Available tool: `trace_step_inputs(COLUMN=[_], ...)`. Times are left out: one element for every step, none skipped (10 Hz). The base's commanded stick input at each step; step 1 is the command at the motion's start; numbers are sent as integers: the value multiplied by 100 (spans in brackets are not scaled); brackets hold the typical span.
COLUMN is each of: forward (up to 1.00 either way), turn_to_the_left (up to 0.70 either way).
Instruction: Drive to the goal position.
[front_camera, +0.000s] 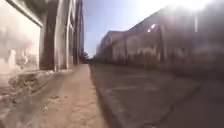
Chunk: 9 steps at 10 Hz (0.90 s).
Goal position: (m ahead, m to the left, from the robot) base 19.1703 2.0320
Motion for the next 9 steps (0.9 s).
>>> trace_step_inputs(forward=[0, 0, 0, 0, 12, 23, 35, 46, 58], turn_to_the_left=[0, 0, 0, 0, 0, 0, 0, 0, 0])
